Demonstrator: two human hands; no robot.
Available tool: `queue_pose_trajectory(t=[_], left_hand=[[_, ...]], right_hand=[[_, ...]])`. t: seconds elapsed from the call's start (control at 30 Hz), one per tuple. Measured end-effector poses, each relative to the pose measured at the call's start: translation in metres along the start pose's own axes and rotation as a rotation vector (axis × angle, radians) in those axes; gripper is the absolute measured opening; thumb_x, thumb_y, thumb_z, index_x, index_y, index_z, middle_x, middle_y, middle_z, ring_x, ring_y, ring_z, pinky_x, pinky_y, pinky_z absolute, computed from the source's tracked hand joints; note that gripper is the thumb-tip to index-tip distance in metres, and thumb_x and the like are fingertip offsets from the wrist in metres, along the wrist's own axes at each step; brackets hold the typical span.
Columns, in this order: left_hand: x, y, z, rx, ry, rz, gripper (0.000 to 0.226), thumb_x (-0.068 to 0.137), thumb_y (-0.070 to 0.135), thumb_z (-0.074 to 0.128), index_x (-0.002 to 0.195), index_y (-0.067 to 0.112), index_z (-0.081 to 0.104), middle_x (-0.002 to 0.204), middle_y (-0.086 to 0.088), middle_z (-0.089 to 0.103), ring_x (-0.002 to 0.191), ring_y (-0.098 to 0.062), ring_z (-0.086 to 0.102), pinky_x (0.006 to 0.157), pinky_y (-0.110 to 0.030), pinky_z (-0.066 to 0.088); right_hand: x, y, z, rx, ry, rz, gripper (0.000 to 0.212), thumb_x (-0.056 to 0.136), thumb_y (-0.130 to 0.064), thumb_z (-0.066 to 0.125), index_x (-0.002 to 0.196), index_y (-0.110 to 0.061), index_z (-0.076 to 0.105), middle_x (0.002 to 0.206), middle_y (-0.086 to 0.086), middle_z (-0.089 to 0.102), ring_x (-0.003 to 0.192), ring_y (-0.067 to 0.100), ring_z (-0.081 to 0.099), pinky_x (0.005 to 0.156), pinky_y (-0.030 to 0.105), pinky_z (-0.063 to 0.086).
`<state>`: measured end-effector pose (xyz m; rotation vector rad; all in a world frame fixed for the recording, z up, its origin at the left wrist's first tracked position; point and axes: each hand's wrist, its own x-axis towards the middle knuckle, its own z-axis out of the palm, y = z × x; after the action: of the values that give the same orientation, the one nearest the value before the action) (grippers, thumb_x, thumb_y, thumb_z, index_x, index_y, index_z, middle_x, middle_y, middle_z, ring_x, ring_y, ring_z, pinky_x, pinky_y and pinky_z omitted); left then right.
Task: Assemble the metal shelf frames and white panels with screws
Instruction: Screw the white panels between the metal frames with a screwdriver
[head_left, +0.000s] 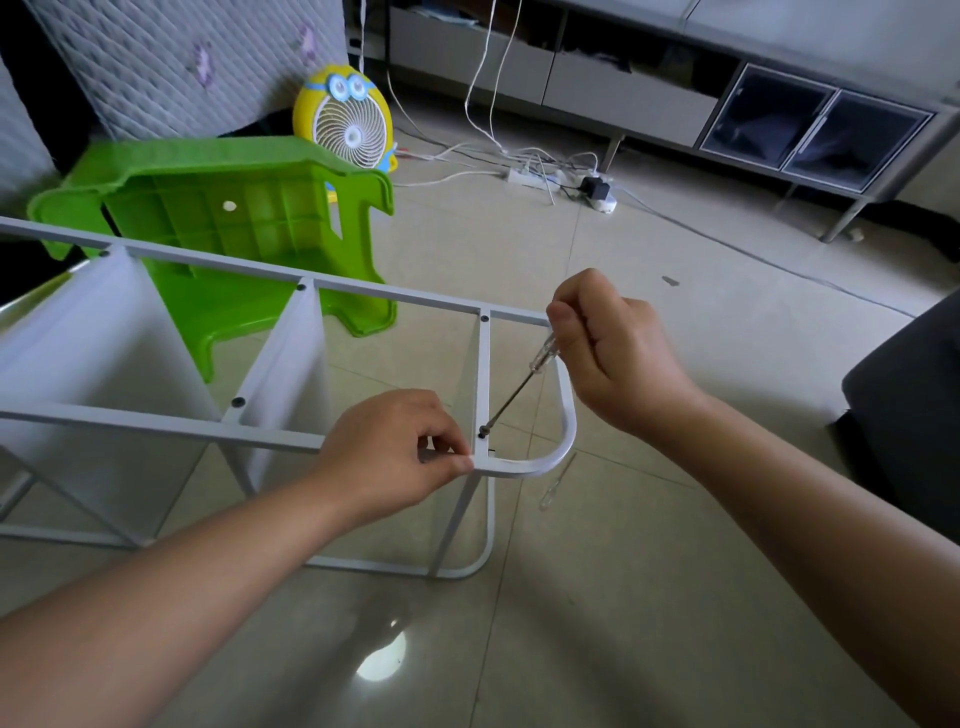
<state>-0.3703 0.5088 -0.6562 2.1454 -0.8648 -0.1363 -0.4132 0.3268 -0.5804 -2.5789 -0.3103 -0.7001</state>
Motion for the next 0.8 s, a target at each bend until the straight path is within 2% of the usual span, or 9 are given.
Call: queue_pose_trajectory(t=[0.1, 0.23, 0.37, 0.43, 0.5, 0.53, 0.6, 0.67, 0.8], left_hand=[[-0.001, 0.002, -0.001, 0.012, -0.009, -0.012, 0.023, 0.062, 0.042, 0.059, 0.068, 0.024, 0.072, 0.067, 0.014, 0.055, 0.068, -0.002, 0.053, 0.067, -0.031, 0.048], [-0.001, 0.003, -0.002, 0.012, -0.014, -0.014, 0.02, 0.063, 0.043, 0.058, 0.066, 0.028, 0.07, 0.063, 0.017, 0.052, 0.067, -0.002, 0.053, 0.064, -0.028, 0.046], [0.0, 0.0, 0.0, 0.046, -0.024, 0.009, 0.025, 0.062, 0.048, 0.057, 0.067, 0.028, 0.072, 0.061, 0.019, 0.05, 0.07, 0.001, 0.052, 0.059, -0.018, 0.037], [0.001, -0.002, 0.0, 0.033, -0.019, 0.033, 0.035, 0.058, 0.057, 0.051, 0.078, 0.035, 0.068, 0.062, 0.018, 0.053, 0.077, 0.003, 0.052, 0.058, -0.017, 0.037], [0.001, -0.003, 0.001, 0.045, -0.011, 0.051, 0.043, 0.056, 0.061, 0.042, 0.096, 0.05, 0.052, 0.078, 0.024, 0.057, 0.082, 0.001, 0.051, 0.058, -0.018, 0.039], [0.0, -0.003, 0.001, 0.048, 0.004, 0.066, 0.042, 0.058, 0.06, 0.043, 0.098, 0.049, 0.051, 0.079, 0.024, 0.057, 0.081, -0.002, 0.052, 0.058, -0.019, 0.041], [-0.004, -0.004, 0.002, 0.067, 0.054, 0.141, 0.032, 0.065, 0.053, 0.051, 0.081, 0.03, 0.066, 0.058, 0.015, 0.051, 0.07, -0.004, 0.05, 0.053, -0.022, 0.041], [-0.008, -0.007, 0.001, 0.111, 0.097, 0.213, 0.027, 0.07, 0.044, 0.055, 0.063, 0.023, 0.071, 0.06, 0.015, 0.052, 0.065, -0.003, 0.046, 0.053, -0.023, 0.039], [-0.012, -0.008, -0.009, 0.2, 0.101, 0.269, 0.03, 0.073, 0.038, 0.054, 0.066, 0.017, 0.074, 0.059, 0.006, 0.056, 0.066, -0.005, 0.045, 0.057, -0.019, 0.038]], right_hand=[[0.005, -0.007, -0.004, -0.104, -0.083, 0.066, 0.04, 0.09, -0.035, 0.031, 0.086, 0.0, 0.05, 0.054, 0.008, 0.05, 0.046, 0.028, 0.044, 0.047, 0.037, 0.038], [0.014, -0.021, -0.009, -0.265, -0.221, 0.051, 0.04, 0.094, -0.039, 0.028, 0.092, -0.004, 0.047, 0.059, 0.009, 0.05, 0.056, 0.035, 0.05, 0.053, 0.038, 0.039], [0.023, -0.026, -0.026, -0.34, -0.426, 0.05, 0.027, 0.097, -0.029, 0.031, 0.095, -0.005, 0.043, 0.07, 0.011, 0.053, 0.067, 0.033, 0.048, 0.06, 0.036, 0.036], [0.027, -0.027, -0.035, -0.373, -0.545, 0.02, 0.023, 0.097, -0.024, 0.031, 0.095, -0.005, 0.044, 0.074, 0.008, 0.051, 0.069, 0.027, 0.046, 0.062, 0.034, 0.032], [0.032, -0.03, -0.041, -0.408, -0.655, -0.016, 0.015, 0.097, -0.022, 0.033, 0.093, -0.012, 0.043, 0.077, -0.001, 0.047, 0.073, 0.019, 0.044, 0.064, 0.027, 0.032], [0.035, -0.031, -0.043, -0.424, -0.698, -0.034, 0.014, 0.097, -0.023, 0.035, 0.094, -0.014, 0.046, 0.081, -0.002, 0.048, 0.078, 0.018, 0.046, 0.069, 0.026, 0.035], [0.042, -0.033, -0.044, -0.433, -0.747, -0.069, 0.019, 0.096, -0.025, 0.039, 0.096, -0.012, 0.052, 0.086, 0.0, 0.053, 0.084, 0.018, 0.049, 0.078, 0.029, 0.04], [0.049, -0.036, -0.043, -0.434, -0.771, -0.108, 0.019, 0.096, -0.027, 0.041, 0.089, -0.013, 0.052, 0.075, -0.003, 0.047, 0.078, 0.017, 0.046, 0.074, 0.03, 0.038], [0.06, -0.039, -0.038, -0.501, -0.787, -0.167, 0.024, 0.097, -0.03, 0.039, 0.079, -0.015, 0.042, 0.061, -0.009, 0.031, 0.057, 0.01, 0.033, 0.063, 0.024, 0.024]])
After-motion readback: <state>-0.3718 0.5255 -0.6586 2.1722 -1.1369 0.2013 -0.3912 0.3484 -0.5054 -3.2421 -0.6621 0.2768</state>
